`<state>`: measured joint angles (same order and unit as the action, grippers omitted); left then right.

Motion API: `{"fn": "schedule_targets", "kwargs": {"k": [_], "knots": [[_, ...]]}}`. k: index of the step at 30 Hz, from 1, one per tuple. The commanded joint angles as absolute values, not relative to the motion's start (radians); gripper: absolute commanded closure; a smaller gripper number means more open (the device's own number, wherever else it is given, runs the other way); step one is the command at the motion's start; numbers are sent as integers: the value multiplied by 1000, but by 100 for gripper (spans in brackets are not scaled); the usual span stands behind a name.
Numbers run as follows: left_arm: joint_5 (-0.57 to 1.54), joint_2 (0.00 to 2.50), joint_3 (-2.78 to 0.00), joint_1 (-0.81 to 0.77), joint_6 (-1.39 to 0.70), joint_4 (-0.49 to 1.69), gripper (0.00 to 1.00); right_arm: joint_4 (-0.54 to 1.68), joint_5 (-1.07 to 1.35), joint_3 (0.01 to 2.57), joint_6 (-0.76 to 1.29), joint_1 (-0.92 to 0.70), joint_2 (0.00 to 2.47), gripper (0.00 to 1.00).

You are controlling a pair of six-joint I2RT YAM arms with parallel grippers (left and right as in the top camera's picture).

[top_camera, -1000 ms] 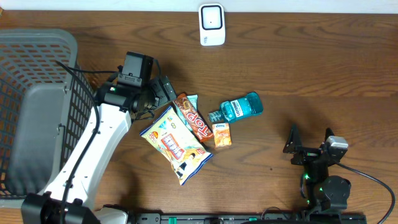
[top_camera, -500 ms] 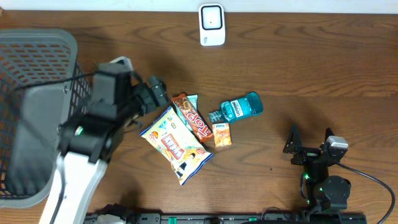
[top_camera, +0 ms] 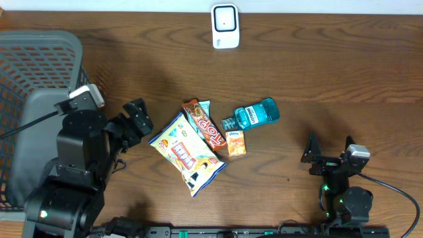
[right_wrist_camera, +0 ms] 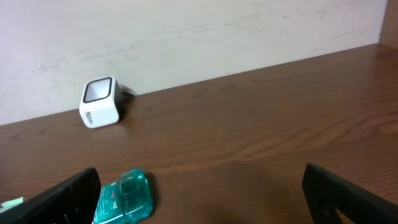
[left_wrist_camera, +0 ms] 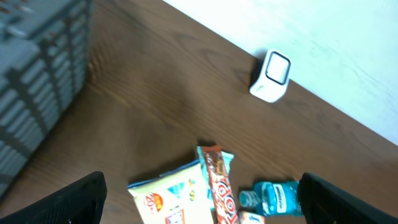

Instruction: Scan the item barcode

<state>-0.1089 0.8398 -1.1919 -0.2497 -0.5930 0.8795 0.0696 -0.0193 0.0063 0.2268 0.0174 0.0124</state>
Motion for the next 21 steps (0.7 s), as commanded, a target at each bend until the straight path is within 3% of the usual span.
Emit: {"fn": "schedule_targets", "kwargs": {"k": [1,9,21], "knots": [[-173,827,-1222,-248,-572,882,2,72,-24,6,228,19,7,1],[-192,750,-1222,-247,-573,882,2,72,-24,6,228,19,7,1],[-407,397,-1222,-247,-627,956,2,72,-24,6,228,19,7,1]]}}
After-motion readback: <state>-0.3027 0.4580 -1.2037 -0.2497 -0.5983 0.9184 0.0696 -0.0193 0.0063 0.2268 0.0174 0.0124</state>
